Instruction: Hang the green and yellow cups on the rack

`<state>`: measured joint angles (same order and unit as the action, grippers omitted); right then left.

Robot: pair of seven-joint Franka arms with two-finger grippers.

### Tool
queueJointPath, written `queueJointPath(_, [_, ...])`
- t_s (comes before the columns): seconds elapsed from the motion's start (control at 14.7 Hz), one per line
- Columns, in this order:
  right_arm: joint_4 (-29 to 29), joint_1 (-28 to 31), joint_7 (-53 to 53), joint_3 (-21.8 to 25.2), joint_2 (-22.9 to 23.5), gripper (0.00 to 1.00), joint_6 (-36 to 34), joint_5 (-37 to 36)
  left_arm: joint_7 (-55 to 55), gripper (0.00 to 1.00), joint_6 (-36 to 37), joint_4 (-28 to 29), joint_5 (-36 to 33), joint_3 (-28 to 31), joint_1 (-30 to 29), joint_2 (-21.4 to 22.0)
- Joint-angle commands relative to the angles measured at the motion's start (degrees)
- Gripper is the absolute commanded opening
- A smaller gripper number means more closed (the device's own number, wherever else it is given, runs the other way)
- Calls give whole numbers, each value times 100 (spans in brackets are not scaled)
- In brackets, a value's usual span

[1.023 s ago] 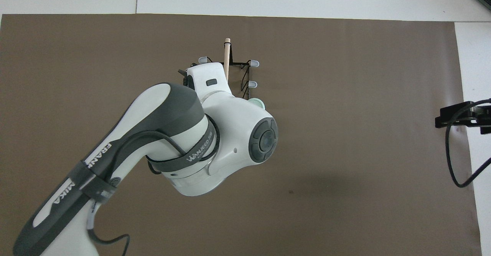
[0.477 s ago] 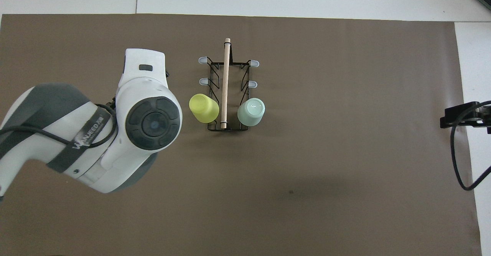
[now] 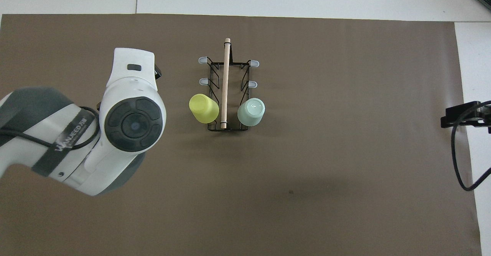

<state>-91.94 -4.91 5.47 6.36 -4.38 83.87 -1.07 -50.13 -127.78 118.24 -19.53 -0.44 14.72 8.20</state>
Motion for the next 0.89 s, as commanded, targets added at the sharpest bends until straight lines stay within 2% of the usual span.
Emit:
queueJointPath(0.0, [142,25,-12,-21,86,100,-107,-8,2043,100,-3,86,983,35,-486,173])
queueJointPath(0.2, [151,25,59,-30,86,100,-134,28,3812,100,874,-562,1626,70,-838,86])
queueJointPath(0.41, [133,25,-11,-65,77,100,-90,1,5106,100,2042,-1589,1891,70,-1199,-221])
queueJointPath(0.61, [124,25,-11,-65,77,100,-55,1,5513,100,2940,-2609,1857,79,-1270,-520])
queueJointPath(0.82, [115,25,-20,-65,69,100,-63,1,5540,100,3898,-3629,1848,61,-1217,-994])
